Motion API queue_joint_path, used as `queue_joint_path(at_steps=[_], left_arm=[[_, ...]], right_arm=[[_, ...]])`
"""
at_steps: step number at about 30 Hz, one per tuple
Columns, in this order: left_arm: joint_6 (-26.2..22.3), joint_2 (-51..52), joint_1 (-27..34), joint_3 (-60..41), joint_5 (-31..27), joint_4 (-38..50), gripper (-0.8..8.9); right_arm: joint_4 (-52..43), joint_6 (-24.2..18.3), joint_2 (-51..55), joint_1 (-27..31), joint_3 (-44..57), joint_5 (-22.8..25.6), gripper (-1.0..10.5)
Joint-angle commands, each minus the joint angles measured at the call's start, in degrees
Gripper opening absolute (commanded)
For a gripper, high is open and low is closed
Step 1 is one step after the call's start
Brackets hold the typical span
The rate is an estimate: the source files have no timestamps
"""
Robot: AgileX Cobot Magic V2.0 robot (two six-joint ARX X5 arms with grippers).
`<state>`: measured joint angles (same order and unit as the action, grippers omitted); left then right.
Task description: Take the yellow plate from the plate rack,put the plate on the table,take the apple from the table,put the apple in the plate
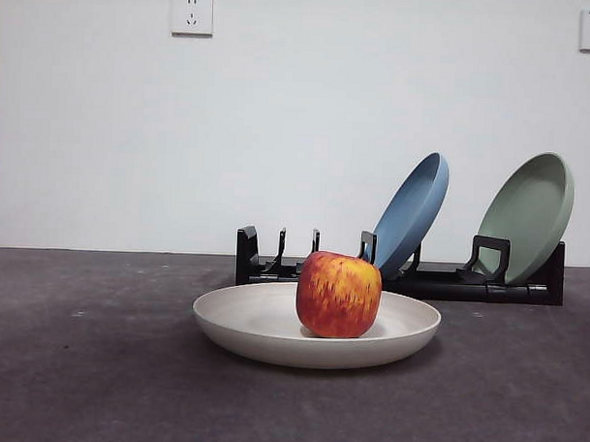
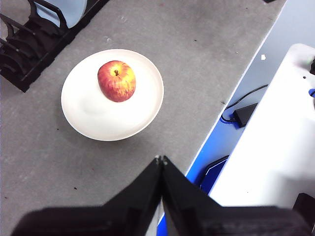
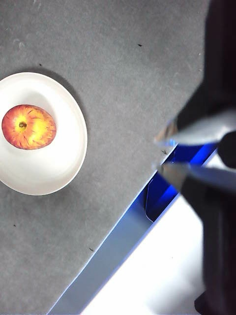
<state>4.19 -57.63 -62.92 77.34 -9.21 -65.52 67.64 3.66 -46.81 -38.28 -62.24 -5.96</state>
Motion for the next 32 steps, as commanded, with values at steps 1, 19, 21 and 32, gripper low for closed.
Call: queue_joint_path(at_steps=[1,19,21,32], left_arm=[[0.50,0.07,0.00,-0.04,0.33,0.31,-0.04],[-2.14,0.59,1.64,-0.04,-3.78,3.82,-0.04],[-6.34,1.38,4.70,-0.09,-4.59,9.01,-0.04],[-11.91,14.86,35.32,-19.45,11.98,53.92,-0.04]], right_arm=[[-0.24,0.55,0.07,-0.13,-0.09,0.11,0.0],[-0.22,0.55,0.07,-0.13,-0.09,0.11,0.0],[-0.22,0.55,0.07,-0.13,-0.09,0.11,0.0],[-0.22,0.55,0.07,-0.13,-0.09,0.11,0.0]])
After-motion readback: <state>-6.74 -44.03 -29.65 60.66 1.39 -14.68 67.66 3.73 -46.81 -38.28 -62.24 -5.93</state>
